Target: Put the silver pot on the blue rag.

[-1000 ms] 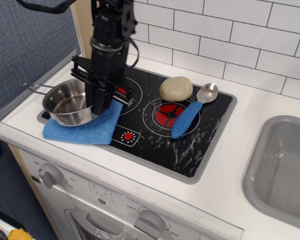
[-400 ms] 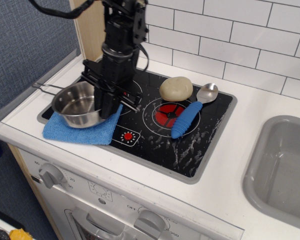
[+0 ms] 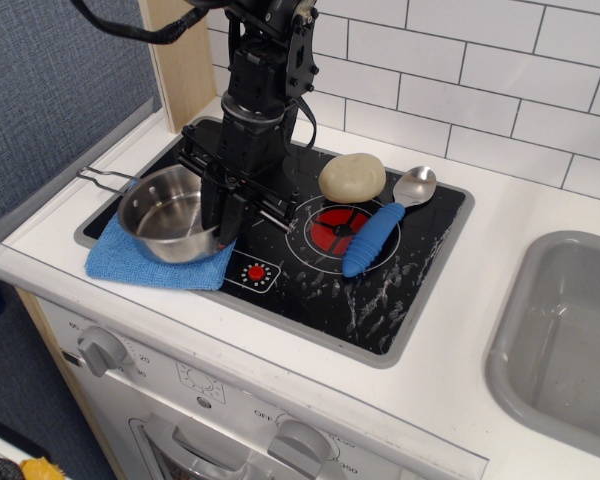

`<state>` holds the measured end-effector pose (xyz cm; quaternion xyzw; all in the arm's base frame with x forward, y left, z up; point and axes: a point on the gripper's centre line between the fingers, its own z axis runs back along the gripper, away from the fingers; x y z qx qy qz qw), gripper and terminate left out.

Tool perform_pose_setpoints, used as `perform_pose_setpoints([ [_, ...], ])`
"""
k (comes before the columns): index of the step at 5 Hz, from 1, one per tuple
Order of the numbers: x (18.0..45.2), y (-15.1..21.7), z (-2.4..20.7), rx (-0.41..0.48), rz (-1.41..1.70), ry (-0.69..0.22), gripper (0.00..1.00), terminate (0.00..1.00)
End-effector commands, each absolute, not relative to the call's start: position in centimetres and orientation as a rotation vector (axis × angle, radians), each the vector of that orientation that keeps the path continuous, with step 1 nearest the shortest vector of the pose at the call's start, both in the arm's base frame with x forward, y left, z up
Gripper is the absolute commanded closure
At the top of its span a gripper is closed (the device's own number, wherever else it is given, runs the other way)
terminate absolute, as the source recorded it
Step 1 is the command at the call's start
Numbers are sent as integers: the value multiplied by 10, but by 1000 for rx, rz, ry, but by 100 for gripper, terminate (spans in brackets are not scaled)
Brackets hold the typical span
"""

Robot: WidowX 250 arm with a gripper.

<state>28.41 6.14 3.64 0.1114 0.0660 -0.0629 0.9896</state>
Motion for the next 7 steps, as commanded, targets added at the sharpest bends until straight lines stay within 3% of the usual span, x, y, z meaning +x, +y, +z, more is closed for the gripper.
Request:
perform_pose_setpoints([
  [1,285,68,66,189,-89,42,0,0],
  [2,284,58,94,122,-101,-76,0,0],
  [3,282,52,107,112,-120,-119,0,0],
  [6,288,53,101,118,-209,-102,0,0],
  [7,288,53,101,118,-209,-102,0,100],
])
